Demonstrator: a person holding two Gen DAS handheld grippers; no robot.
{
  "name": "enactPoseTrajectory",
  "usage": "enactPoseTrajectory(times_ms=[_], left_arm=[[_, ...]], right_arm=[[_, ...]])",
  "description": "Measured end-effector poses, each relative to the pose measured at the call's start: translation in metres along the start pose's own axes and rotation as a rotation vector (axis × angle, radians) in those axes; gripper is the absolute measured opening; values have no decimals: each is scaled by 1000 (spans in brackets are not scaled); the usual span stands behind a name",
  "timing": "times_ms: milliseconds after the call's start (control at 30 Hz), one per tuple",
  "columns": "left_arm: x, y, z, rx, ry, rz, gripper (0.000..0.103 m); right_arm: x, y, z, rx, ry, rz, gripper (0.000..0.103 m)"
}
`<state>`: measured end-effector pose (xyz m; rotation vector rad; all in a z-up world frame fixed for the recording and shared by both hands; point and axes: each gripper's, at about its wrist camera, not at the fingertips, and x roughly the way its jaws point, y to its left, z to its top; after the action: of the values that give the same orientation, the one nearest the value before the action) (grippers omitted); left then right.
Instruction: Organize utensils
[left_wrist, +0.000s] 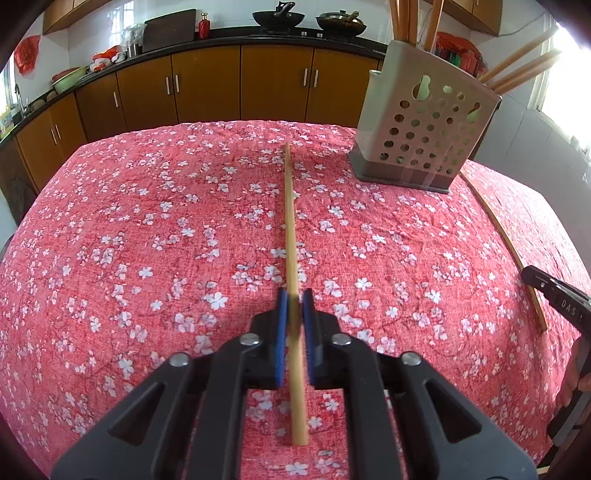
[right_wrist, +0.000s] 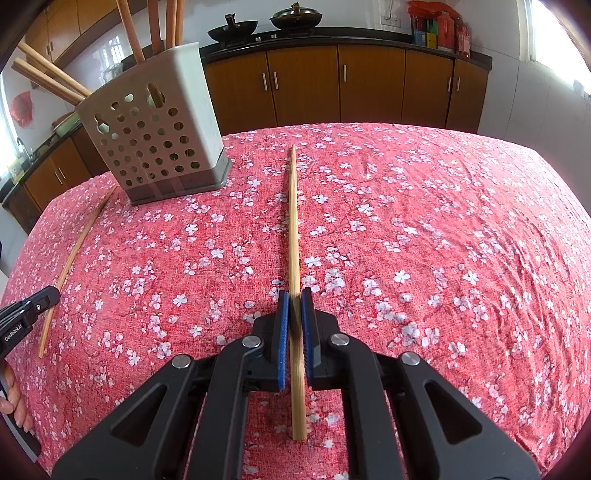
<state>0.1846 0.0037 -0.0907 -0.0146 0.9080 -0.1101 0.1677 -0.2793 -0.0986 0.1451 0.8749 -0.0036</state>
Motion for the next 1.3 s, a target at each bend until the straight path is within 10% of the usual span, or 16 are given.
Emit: enactPoseTrajectory(times_ms=[267,867,1300], left_arm=[[-19,5,2,25,-38,-12,8],[-137,7,67,-6,-399,-79,8],[-193,-26,104,53,-519,-194,8]], right_arm=[[-33,-3,4,-4,-103,-15,7],[-122,-5,46,50,-385,33,7],[-184,28,89,5,-536,247,7]])
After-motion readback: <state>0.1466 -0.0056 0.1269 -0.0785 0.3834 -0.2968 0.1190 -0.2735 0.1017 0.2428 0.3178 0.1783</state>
